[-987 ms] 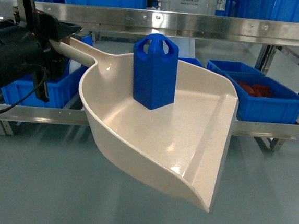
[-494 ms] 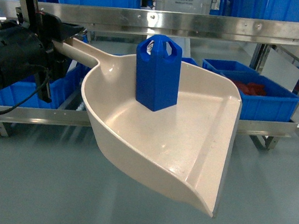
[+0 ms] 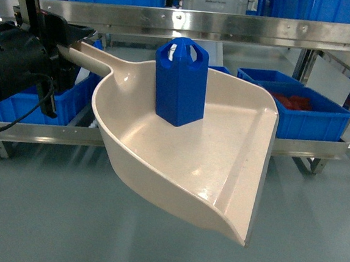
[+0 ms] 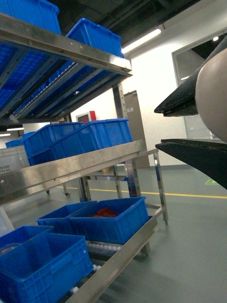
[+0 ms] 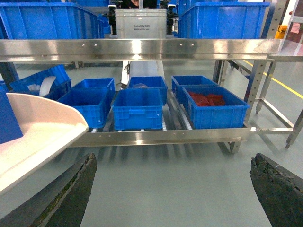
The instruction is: Place part in tray to right shelf
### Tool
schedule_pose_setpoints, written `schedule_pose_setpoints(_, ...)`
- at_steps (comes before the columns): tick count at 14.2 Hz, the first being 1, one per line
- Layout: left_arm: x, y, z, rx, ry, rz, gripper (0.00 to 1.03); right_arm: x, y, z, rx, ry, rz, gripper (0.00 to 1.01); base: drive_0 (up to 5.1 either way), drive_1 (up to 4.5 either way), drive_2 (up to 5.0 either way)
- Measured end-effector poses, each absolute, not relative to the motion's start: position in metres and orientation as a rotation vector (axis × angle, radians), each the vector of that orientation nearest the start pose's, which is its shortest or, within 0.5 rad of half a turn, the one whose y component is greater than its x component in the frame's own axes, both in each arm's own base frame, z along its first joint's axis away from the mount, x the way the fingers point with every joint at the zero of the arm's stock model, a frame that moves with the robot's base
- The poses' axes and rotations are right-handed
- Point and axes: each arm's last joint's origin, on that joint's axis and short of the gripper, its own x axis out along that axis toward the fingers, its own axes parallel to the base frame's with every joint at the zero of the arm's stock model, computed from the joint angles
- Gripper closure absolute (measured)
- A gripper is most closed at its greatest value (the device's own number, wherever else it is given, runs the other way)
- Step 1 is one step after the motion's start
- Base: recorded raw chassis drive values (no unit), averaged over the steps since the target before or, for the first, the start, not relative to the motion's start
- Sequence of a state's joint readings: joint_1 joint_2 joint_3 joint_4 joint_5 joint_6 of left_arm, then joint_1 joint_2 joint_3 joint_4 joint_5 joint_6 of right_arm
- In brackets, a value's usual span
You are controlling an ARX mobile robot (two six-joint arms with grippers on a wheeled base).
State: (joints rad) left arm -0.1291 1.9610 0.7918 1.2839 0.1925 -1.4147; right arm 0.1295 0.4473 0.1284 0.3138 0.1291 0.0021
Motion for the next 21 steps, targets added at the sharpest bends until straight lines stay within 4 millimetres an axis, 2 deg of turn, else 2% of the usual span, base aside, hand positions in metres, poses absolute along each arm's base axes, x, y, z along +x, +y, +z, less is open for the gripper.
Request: schedule_pose_setpoints(21, 0.3632, -0.0528, 0.1557, -1.396, 0.14, -0.343, 0.91, 0.1293, 0.0131, 0.1966, 0.001, 0.012, 0.0, 0.03, 0.0, 0.0, 0.0)
